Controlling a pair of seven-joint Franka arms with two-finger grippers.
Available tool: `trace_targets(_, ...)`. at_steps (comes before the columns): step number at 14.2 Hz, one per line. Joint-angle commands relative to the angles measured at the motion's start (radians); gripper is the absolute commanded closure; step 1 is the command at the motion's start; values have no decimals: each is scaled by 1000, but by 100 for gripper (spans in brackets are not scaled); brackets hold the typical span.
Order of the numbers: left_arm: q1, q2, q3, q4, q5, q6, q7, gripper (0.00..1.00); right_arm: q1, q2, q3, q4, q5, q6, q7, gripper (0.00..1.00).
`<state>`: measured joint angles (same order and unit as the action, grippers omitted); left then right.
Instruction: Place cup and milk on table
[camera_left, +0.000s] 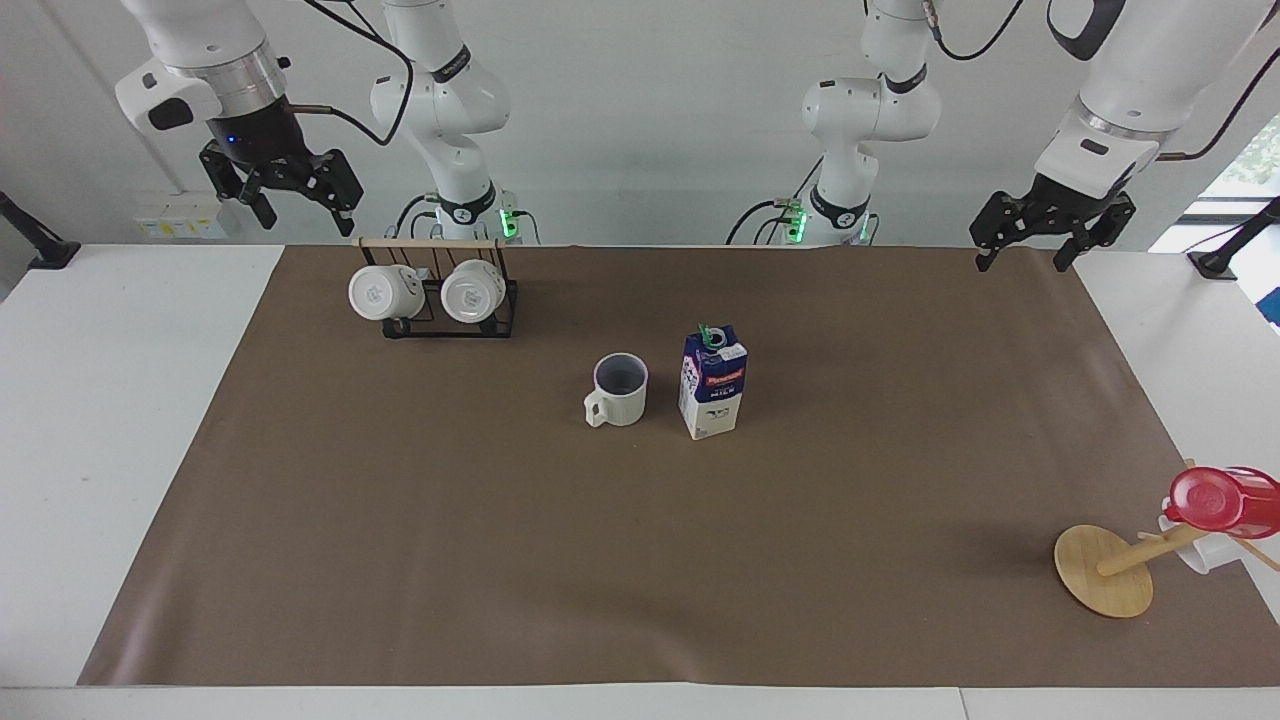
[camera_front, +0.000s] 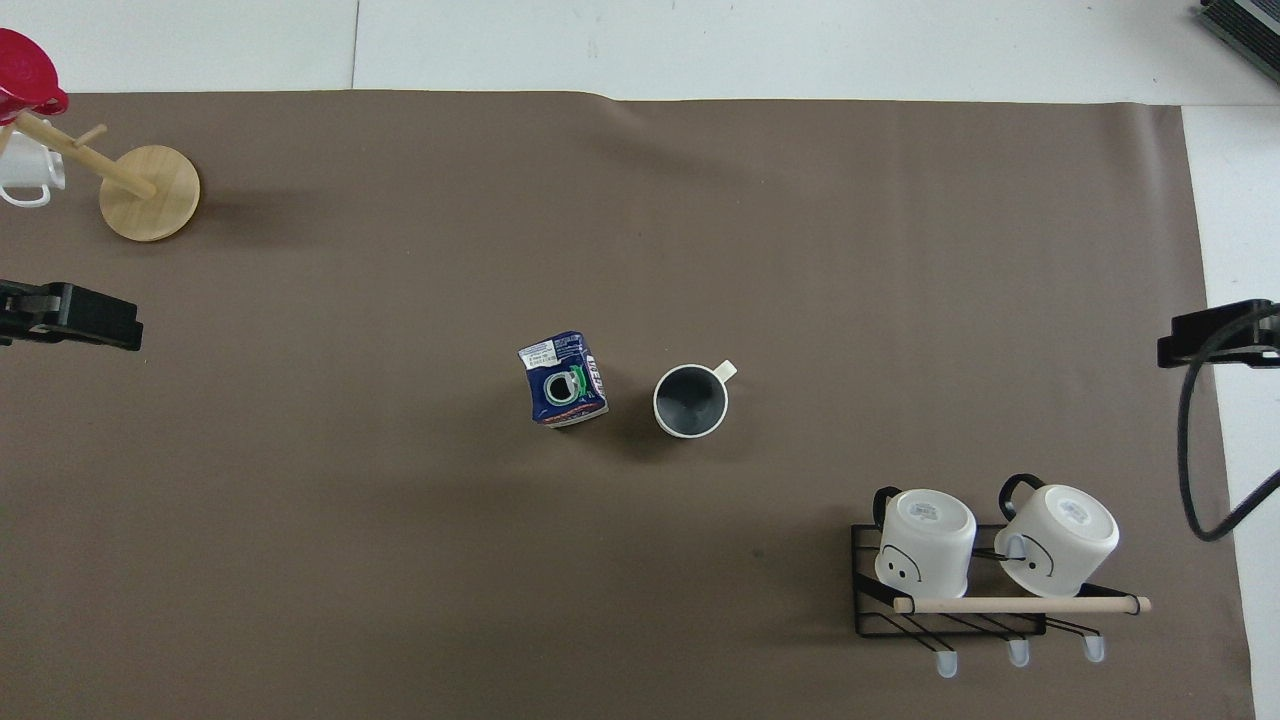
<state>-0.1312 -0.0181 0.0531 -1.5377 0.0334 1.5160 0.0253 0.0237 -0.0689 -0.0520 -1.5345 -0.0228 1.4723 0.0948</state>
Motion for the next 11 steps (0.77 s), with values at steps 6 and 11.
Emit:
trace_targets(6,16,-39,-12,-30,5,-36,4,0,-21,-28,1,-26,6,-21,5,0)
trace_targets(11,16,-39,-12,-30,3,-36,4,0,-24,-11,0,-18,29,-21,0,0)
